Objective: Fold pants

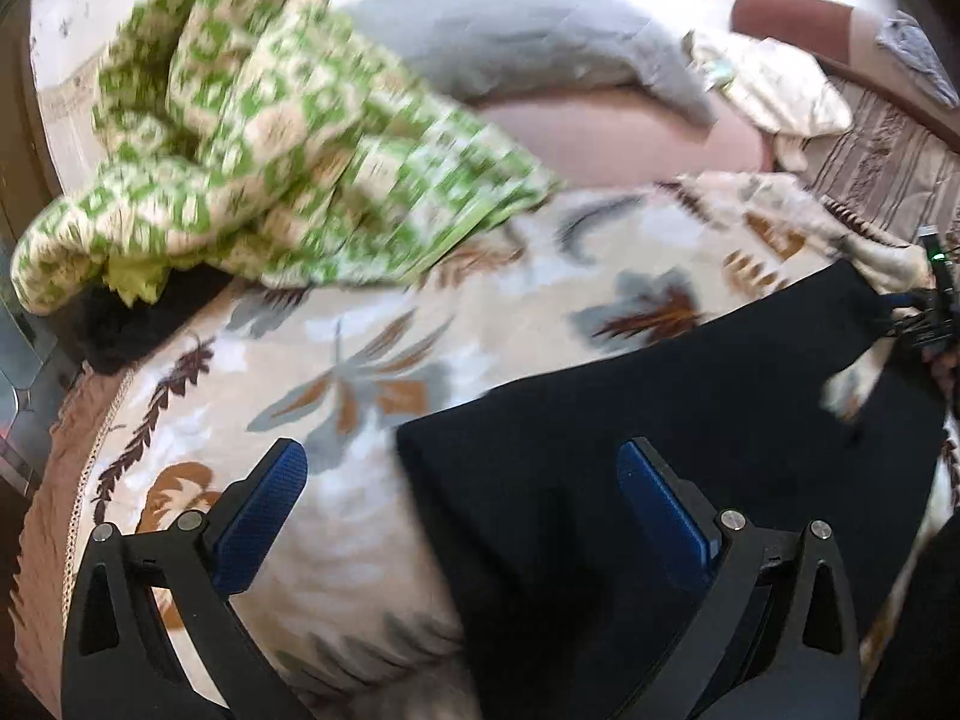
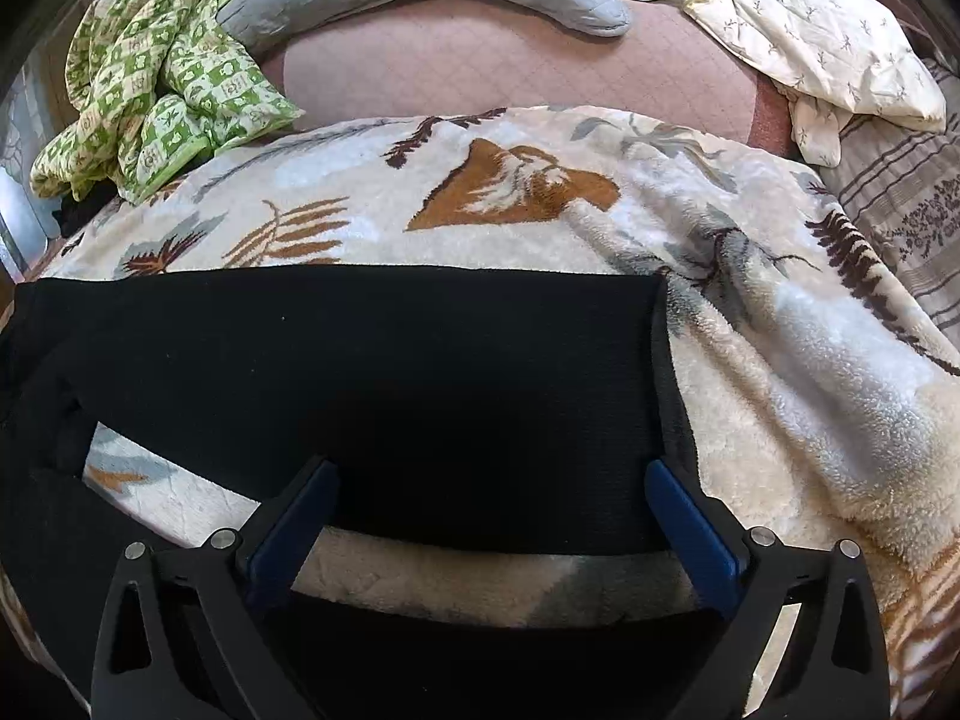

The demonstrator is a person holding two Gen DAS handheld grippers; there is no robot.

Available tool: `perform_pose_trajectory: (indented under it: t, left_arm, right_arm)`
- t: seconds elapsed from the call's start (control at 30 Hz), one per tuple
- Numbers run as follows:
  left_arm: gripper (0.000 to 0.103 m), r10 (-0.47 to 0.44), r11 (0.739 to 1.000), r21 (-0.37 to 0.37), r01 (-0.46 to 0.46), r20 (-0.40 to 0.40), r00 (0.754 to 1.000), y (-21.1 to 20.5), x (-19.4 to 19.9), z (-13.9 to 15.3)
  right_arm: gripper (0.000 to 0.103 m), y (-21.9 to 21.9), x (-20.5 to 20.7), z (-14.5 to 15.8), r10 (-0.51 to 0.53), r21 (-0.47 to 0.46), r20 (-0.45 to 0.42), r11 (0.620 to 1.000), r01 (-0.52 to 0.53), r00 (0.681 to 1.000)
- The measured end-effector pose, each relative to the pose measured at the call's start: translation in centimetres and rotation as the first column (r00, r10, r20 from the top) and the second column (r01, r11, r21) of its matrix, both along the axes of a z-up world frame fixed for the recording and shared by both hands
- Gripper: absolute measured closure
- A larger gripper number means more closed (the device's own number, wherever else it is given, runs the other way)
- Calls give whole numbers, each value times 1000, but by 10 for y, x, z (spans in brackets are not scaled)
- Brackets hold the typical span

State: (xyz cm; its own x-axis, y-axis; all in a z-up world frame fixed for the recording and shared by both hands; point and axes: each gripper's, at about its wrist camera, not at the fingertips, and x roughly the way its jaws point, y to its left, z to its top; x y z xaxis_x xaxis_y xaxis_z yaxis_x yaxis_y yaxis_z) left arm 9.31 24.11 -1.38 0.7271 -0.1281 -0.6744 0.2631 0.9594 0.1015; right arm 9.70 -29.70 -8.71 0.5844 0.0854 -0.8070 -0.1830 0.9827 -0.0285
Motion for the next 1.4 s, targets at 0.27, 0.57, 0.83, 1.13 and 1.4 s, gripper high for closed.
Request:
perform_pose_trajectory:
  t: [0.27, 0.57, 0.83, 1.13, 1.4]
  left_arm:
    - [0, -17, 998, -54, 18, 14, 1000, 18, 22, -13]
    - [49, -75, 936, -351, 5, -186, 980, 32, 41, -30]
    - [99, -42, 939, -342, -21, -176, 983, 30, 37, -16]
    - [100, 29, 974, -222, -49, -93, 995, 3, 25, 13]
    - [100, 96, 978, -181, -107, -66, 993, -4, 30, 18]
  right_arm:
    - [0, 1, 1, 0, 0, -1, -1, 1000, 0, 1000]
    - [0, 1, 3, -1, 1, 1, 1, 1000, -1, 1000]
    - [6, -10, 2, 13, -12, 72, 33, 997, 9, 999]
    - [19, -112, 11, 65, -271, 373, 178, 908, 190, 946]
    - [67, -93, 61, 25, -91, 299, -3, 950, 88, 996]
